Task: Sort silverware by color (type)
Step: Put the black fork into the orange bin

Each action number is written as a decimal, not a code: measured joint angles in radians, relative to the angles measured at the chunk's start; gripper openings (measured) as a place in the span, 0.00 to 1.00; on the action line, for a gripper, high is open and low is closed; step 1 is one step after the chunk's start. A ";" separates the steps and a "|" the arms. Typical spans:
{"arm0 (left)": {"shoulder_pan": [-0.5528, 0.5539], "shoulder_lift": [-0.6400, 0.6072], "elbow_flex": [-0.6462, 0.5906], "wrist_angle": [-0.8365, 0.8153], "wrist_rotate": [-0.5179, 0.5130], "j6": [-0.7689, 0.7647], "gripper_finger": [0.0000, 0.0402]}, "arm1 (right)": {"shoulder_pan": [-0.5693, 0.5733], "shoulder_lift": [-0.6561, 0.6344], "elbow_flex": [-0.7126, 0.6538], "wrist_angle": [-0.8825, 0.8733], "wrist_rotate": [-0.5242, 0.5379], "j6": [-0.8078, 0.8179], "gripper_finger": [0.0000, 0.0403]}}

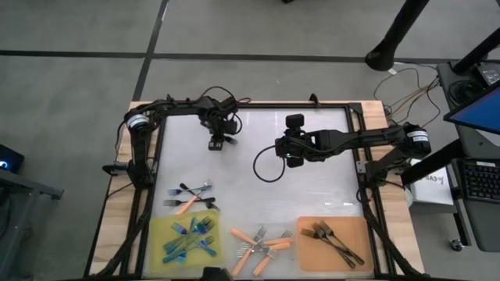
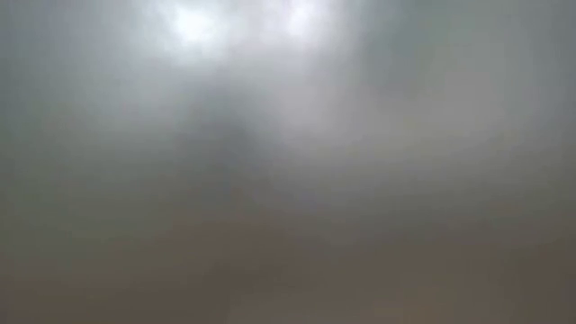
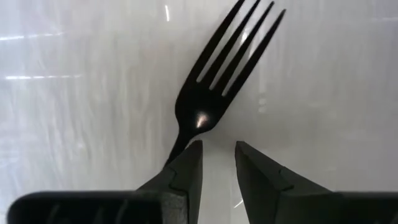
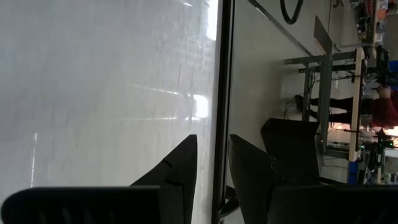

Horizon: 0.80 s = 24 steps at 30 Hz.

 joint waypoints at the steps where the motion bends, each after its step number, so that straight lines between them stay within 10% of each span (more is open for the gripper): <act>1: 0.001 -0.004 -0.001 -0.004 0.014 0.002 0.19 | 0.000 0.000 0.000 0.000 0.000 0.000 0.20; 24: 0.011 -0.027 -0.003 0.061 -0.019 0.023 0.19 | 0.000 0.000 0.000 0.000 0.000 0.000 0.20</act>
